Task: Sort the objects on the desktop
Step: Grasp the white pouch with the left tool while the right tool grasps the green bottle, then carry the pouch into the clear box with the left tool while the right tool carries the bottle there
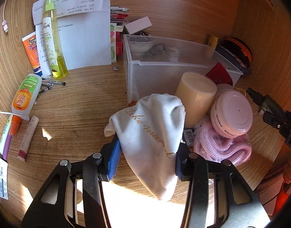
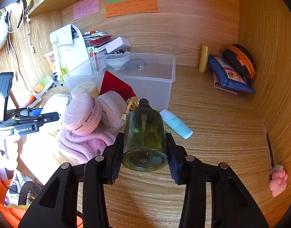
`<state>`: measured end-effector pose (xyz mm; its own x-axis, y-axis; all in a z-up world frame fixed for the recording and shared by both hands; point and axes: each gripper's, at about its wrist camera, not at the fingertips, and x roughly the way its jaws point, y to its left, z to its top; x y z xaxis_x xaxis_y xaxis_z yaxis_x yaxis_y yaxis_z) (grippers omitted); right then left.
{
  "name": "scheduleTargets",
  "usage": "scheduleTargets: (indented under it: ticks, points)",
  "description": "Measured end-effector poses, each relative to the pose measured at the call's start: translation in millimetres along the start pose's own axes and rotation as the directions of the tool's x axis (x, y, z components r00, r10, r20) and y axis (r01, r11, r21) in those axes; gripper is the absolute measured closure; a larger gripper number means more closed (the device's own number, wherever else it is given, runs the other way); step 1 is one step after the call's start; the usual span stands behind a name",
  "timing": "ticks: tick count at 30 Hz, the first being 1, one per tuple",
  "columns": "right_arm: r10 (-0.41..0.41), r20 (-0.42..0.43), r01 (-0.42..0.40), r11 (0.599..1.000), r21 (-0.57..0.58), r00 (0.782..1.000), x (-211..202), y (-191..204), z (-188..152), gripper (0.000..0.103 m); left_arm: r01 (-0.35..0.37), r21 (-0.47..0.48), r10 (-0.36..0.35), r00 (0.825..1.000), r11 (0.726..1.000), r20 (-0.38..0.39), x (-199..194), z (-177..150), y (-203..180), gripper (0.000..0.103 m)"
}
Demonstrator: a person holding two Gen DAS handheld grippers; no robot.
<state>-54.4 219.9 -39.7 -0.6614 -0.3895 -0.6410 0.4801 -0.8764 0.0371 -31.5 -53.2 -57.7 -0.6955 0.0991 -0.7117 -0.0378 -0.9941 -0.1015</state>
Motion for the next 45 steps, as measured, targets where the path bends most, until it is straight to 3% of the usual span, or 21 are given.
scheduleTargets:
  ticks: [11, 18, 25, 36, 45]
  points:
    - [0.009, 0.067, -0.009, 1.000, 0.009, 0.998, -19, -3, 17, 0.065, -0.005, -0.028, 0.009, 0.994, 1.000, 0.113, -38, 20, 6, 0.060]
    - [0.010, 0.107, -0.010, 1.000, 0.000, 0.994, -26, -6, 35, 0.065, 0.040, -0.009, -0.037, 0.981, 0.999, 0.189, -59, 45, -1, 0.060]
    - [0.019, 0.119, -0.019, 1.000, -0.005, 0.993, -21, -8, 54, 0.065, 0.067, 0.014, -0.068, 0.975, 0.998, 0.210, -58, 67, -9, 0.060]
    - [0.039, 0.080, -0.037, 0.999, -0.030, 0.996, 9, -13, 85, 0.065, 0.149, 0.041, -0.153, 0.981, 0.988, 0.117, -17, 101, -12, 0.060]
    - [0.046, 0.009, -0.046, 0.998, -0.044, 0.999, 48, -17, 100, 0.065, 0.166, 0.070, -0.166, 0.986, 0.984, -0.010, 29, 124, -6, 0.060]
